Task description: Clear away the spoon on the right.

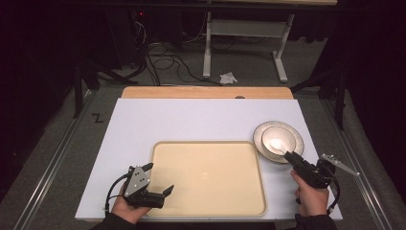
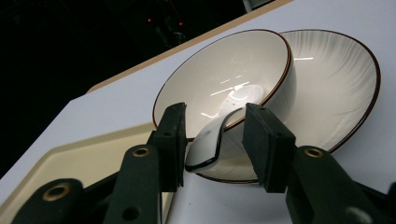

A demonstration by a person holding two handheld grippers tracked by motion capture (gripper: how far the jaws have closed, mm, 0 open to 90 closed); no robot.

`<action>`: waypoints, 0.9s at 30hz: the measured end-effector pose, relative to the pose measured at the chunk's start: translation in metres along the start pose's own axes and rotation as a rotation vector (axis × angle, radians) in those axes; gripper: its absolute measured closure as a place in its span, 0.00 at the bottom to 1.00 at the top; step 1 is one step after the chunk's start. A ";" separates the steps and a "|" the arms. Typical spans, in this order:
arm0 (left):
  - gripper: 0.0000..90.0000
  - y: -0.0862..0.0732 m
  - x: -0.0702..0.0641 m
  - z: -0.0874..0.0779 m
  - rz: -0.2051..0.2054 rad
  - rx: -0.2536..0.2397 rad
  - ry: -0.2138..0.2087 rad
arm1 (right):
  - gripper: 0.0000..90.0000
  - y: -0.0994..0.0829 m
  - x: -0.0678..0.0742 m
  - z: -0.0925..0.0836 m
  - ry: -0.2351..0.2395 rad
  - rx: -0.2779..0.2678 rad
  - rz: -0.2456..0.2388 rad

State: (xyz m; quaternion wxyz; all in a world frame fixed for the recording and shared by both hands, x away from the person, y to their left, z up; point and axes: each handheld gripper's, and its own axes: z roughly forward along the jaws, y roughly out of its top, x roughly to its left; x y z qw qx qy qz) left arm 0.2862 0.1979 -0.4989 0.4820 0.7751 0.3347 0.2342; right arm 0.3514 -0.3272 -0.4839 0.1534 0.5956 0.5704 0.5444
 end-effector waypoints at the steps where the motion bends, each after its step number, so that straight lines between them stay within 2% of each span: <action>1: 0.01 0.000 0.000 0.000 0.000 0.001 -0.002 | 0.69 0.000 0.000 0.000 0.001 0.000 0.000; 3: 0.01 0.000 -0.001 0.001 0.005 0.002 -0.004 | 0.71 0.000 0.000 0.000 0.004 0.006 0.010; 12: 0.01 0.000 -0.001 0.000 0.004 -0.003 -0.001 | 0.80 -0.001 0.002 0.001 0.001 0.021 -0.004; 27: 0.01 0.000 -0.001 0.000 0.005 -0.003 0.000 | 0.88 0.000 0.002 -0.001 -0.013 0.020 -0.017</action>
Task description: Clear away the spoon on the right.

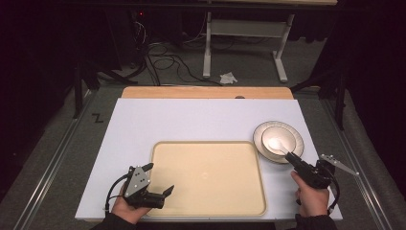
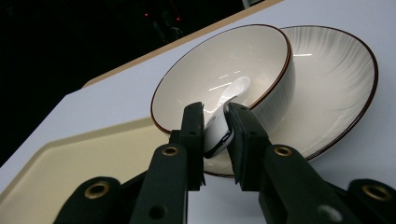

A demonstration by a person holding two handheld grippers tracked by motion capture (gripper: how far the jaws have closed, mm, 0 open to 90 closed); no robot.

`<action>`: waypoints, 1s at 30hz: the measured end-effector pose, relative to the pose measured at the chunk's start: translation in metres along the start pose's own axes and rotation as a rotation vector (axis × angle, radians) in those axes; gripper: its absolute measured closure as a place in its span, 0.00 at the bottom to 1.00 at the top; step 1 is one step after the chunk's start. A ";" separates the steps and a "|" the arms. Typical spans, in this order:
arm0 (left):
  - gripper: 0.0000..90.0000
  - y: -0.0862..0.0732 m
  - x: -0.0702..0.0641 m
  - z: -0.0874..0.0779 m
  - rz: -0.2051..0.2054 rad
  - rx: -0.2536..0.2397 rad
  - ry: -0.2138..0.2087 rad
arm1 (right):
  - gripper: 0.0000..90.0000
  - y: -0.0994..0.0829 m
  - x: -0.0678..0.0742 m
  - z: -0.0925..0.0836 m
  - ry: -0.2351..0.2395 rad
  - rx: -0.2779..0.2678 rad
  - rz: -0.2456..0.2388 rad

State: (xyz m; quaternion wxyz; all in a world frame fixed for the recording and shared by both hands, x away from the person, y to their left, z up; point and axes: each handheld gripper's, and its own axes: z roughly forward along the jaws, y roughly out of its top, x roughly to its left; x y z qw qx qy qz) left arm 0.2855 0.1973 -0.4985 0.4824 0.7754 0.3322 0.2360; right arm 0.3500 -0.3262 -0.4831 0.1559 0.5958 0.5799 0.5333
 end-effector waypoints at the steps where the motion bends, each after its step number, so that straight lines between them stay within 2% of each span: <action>1: 0.01 0.000 0.000 0.000 0.000 0.000 0.000 | 0.88 0.000 0.000 0.000 -0.001 -0.001 -0.001; 10: 0.01 0.000 0.000 0.000 0.000 0.000 0.002 | 0.90 0.000 0.002 -0.001 -0.016 0.001 -0.018; 12: 0.01 0.000 0.000 0.000 0.000 0.000 0.001 | 0.91 0.001 0.003 -0.001 -0.021 0.001 -0.039; 24: 0.01 0.000 0.000 -0.001 0.000 -0.002 0.003 | 0.96 0.001 0.007 -0.002 -0.019 0.011 -0.069; 30: 0.01 0.000 0.000 -0.001 0.000 -0.003 0.005 | 0.97 0.001 0.011 -0.002 -0.015 0.016 -0.123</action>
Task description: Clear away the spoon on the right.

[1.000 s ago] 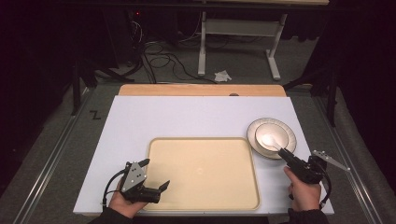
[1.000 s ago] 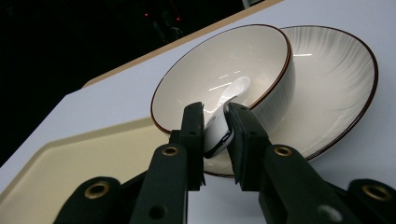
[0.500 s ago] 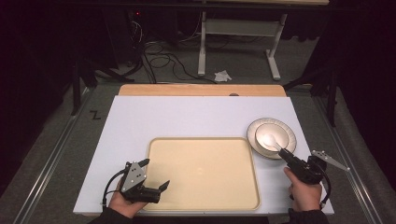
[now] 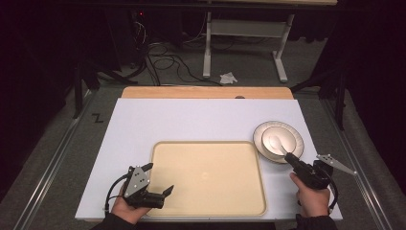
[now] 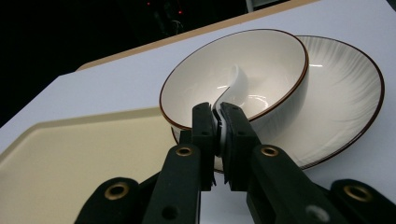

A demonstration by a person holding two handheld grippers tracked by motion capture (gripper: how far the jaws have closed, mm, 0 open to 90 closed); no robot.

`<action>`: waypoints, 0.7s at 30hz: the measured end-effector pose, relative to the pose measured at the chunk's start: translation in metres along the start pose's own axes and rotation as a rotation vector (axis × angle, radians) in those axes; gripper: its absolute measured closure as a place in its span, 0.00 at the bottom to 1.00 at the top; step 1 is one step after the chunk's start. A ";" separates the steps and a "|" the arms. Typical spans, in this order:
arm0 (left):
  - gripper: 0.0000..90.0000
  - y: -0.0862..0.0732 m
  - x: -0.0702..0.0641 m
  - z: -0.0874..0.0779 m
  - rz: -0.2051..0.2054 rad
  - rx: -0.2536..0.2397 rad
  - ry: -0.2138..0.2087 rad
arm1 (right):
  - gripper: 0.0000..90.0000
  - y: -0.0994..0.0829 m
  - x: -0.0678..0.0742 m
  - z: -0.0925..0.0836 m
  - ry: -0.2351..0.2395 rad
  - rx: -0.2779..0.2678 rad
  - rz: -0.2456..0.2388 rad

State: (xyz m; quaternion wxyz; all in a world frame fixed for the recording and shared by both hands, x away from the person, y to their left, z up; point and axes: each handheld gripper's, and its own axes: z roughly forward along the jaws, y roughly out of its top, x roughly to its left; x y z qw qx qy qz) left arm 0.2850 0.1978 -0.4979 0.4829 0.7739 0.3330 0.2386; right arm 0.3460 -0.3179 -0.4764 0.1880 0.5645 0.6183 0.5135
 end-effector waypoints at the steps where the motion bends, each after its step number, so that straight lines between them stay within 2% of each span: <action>1: 0.01 0.000 0.000 0.000 0.000 0.000 0.000 | 0.96 0.000 0.001 0.000 -0.003 -0.004 -0.009; 13: 0.01 0.000 0.000 -0.001 -0.003 -0.006 -0.001 | 0.97 0.001 0.005 -0.004 -0.007 -0.045 -0.068; 21: 0.01 0.000 0.000 -0.001 -0.008 -0.011 -0.004 | 0.96 0.002 0.006 -0.010 -0.006 -0.094 -0.116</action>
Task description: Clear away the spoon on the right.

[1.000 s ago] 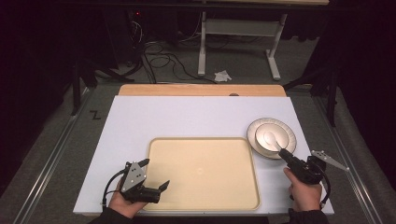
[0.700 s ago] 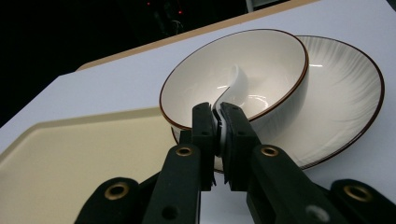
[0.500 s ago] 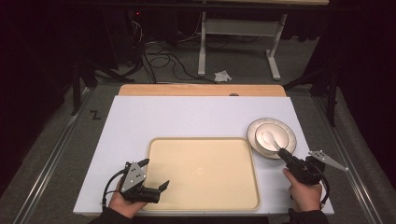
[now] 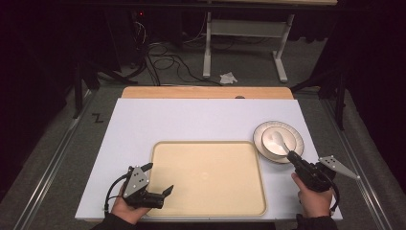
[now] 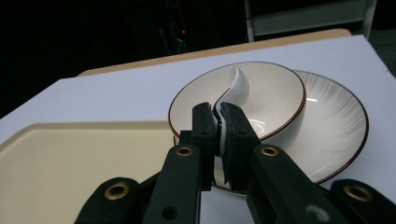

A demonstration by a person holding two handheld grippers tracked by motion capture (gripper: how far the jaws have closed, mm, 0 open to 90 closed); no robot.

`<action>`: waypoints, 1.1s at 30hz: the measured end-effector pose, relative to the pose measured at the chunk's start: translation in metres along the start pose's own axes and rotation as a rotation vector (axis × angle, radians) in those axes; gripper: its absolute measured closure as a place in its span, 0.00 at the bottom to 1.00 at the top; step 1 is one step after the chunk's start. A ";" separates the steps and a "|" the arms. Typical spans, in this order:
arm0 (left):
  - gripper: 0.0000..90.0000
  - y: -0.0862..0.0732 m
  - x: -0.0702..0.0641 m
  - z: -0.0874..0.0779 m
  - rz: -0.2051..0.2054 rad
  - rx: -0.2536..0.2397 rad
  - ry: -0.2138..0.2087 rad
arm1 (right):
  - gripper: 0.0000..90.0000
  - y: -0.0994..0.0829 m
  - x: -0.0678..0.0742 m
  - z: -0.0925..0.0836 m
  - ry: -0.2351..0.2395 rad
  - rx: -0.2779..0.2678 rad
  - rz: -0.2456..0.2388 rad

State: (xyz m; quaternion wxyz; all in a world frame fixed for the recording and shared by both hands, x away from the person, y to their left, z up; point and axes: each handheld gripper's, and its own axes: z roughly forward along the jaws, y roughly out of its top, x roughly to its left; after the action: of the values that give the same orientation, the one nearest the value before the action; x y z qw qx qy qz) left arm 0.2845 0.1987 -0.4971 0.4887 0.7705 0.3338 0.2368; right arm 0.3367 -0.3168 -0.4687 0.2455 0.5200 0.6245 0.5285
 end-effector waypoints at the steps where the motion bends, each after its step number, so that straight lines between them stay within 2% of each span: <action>1: 0.01 0.000 0.000 0.000 0.000 -0.001 0.000 | 0.96 0.001 0.001 -0.002 0.000 -0.013 -0.016; 12: 0.00 0.000 0.001 0.000 -0.006 -0.007 0.001 | 0.96 0.004 0.014 -0.012 0.004 -0.092 -0.105; 17: 0.00 0.000 0.001 -0.001 -0.010 -0.013 0.000 | 0.96 0.005 0.021 -0.015 0.015 -0.118 -0.126; 24: 0.00 0.000 0.002 -0.002 -0.011 -0.020 0.011 | 0.96 0.005 0.027 -0.016 0.034 -0.127 -0.144; 33: 0.00 0.000 0.002 -0.002 -0.006 -0.017 0.009 | 0.97 0.003 0.038 -0.014 0.074 -0.112 -0.165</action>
State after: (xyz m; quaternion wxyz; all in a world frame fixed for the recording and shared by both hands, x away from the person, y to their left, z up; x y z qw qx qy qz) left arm 0.2846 0.2008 -0.4961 0.4943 0.7643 0.3363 0.2416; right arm 0.3129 -0.2883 -0.4523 0.2935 0.4325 0.6433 0.5595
